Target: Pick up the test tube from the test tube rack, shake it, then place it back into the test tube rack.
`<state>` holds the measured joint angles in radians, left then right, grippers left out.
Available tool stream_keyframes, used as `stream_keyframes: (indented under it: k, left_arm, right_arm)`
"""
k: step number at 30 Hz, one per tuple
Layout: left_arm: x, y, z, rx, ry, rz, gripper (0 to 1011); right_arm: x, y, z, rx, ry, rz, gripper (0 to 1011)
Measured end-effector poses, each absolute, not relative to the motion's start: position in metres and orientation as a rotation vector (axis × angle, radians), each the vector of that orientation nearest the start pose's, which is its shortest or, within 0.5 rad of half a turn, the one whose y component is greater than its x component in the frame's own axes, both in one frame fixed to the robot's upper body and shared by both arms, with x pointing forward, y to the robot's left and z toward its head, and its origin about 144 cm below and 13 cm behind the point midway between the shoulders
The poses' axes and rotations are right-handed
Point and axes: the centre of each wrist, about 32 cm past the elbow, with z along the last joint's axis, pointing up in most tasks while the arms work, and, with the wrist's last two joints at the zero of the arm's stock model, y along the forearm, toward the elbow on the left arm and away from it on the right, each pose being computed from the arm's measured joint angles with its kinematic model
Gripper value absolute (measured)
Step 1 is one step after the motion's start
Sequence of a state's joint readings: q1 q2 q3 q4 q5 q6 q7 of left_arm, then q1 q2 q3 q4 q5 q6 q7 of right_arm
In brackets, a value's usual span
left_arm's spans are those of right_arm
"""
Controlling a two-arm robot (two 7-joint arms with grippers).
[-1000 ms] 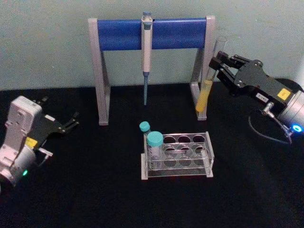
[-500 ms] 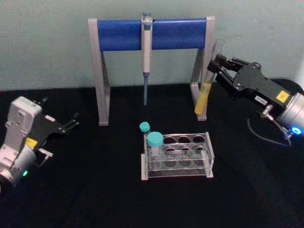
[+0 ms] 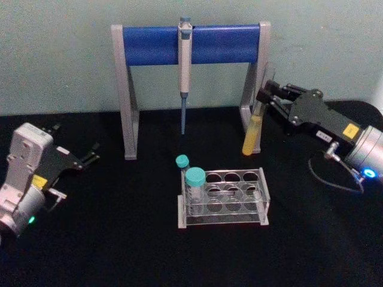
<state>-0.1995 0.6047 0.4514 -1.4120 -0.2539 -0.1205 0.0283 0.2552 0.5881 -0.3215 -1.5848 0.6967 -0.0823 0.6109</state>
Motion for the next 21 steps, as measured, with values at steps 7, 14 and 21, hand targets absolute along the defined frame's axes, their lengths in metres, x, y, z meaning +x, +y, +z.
stream_keyframes:
  k: [7,14,21]
  left_arm:
    - [0.489,0.31,1.14,0.304,-0.285,1.248,1001]
    - [0.489,0.31,1.14,0.304,-0.285,1.248,1002]
    - [0.489,0.31,1.14,0.304,-0.285,1.248,1001]
  right_arm:
    - [0.508,-0.301,1.22,0.121,-0.086,-0.65,220]
    - [0.509,-0.296,1.209,0.085,-0.069,-0.627,220]
    - [0.512,-0.292,1.2,0.07,-0.052,-0.616,220]
